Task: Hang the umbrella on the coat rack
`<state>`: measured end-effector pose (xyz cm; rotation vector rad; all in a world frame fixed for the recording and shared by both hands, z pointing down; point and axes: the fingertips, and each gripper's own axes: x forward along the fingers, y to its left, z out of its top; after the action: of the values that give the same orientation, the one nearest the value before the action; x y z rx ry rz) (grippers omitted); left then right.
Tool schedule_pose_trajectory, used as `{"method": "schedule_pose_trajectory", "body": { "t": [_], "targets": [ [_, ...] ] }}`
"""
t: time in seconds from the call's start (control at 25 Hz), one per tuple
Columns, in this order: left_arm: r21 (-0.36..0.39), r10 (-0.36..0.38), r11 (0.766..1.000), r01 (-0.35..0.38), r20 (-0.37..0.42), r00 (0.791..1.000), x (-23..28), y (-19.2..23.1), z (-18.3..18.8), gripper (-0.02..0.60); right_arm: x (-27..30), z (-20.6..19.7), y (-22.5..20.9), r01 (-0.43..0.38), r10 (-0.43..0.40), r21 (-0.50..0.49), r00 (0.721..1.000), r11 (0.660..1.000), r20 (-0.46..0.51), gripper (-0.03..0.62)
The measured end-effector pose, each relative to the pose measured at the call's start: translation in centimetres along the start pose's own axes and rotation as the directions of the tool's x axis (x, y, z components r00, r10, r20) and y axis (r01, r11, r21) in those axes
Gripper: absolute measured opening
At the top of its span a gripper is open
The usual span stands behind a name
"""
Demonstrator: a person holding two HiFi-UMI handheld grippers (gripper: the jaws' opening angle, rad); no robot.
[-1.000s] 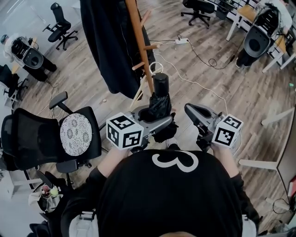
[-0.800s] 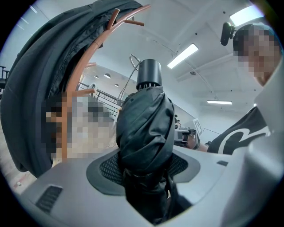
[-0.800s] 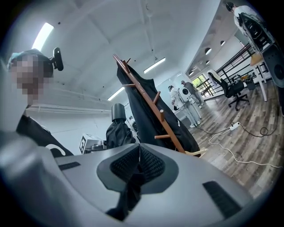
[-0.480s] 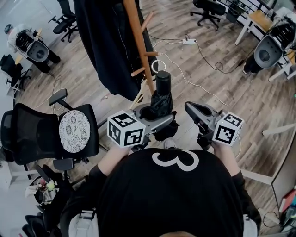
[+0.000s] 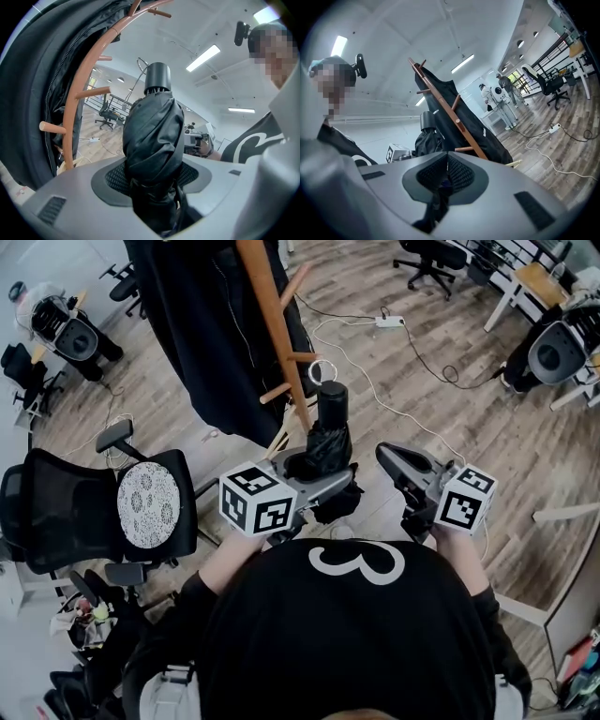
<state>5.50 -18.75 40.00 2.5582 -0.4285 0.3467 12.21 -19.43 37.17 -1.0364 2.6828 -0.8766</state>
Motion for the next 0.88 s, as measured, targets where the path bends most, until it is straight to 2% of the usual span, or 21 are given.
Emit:
{"method": "schedule_pose_trajectory", "body": {
  "t": [0.88],
  "targets": [
    [-0.061, 0.078, 0.995, -0.078, -0.002, 0.997, 3.0, 4.7, -0.2, 0.264, 1.7, -0.3, -4.5, -0.025, 0.027, 0.032, 0.997, 0.999, -0.075, 0.027]
  ]
}}
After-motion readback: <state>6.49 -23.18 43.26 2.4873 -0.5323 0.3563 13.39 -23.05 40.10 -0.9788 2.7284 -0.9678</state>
